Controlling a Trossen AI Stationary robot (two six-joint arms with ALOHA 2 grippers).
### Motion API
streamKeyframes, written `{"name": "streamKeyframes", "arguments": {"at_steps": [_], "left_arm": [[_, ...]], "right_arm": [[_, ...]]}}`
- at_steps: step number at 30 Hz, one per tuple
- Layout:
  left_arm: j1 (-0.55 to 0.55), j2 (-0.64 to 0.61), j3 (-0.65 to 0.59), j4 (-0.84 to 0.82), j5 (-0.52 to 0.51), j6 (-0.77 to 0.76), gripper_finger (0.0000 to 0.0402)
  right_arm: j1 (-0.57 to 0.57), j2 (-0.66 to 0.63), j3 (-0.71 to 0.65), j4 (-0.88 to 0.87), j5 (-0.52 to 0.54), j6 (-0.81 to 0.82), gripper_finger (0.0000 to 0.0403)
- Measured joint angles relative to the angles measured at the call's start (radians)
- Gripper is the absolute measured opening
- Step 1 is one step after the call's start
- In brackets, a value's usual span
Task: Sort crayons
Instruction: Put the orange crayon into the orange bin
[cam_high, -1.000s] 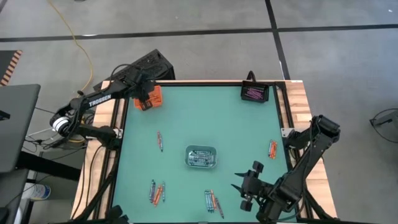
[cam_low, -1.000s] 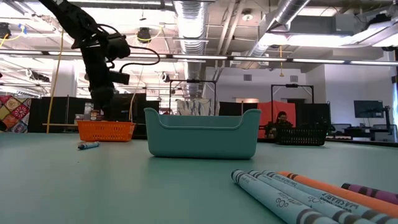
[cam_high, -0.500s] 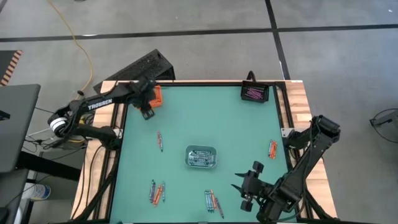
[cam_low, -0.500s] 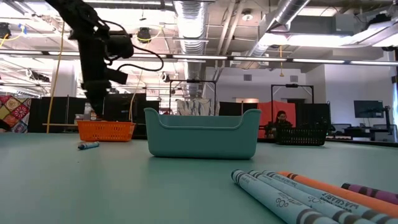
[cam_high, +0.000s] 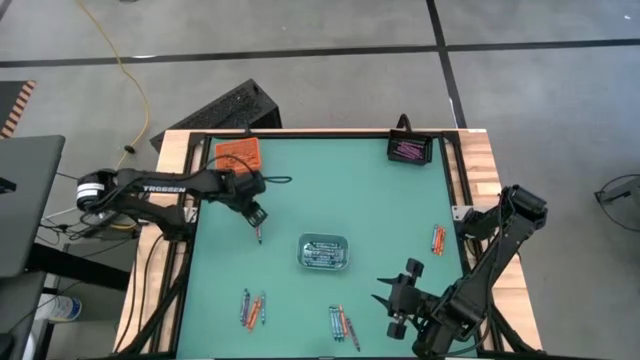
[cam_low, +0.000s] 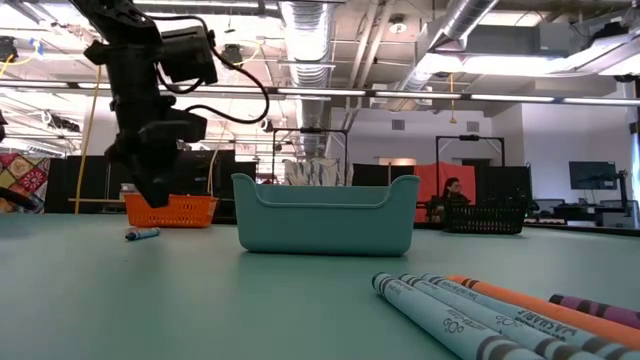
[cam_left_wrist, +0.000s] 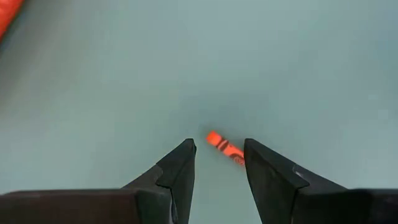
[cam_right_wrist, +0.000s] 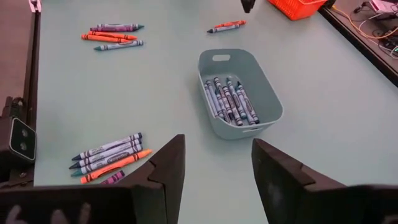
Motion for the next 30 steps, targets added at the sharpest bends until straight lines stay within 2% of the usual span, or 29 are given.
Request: {"name": "streamKeyframes", "arguments": {"at_steps": [17,22,30], "left_arm": [[-0.054,0.033,0.000,0.005,-0.020,-0.384,0.0128],[-0.067,0.112,0.000,0.030,-0.011,-0.428,0.0128],[-0.068,0.240,0.052,0.020,0.036,-0.412,0.0128]], "right_arm": [[0.002,0.000,-0.043,0.025,0.003,-0.023,0.0177],[0.013,0.000,-0.068,0.069,0.004,-0.052,0.0177],[0.021,0.001,-0.102,0.092,0.003,-0.057,0.0177]]}}
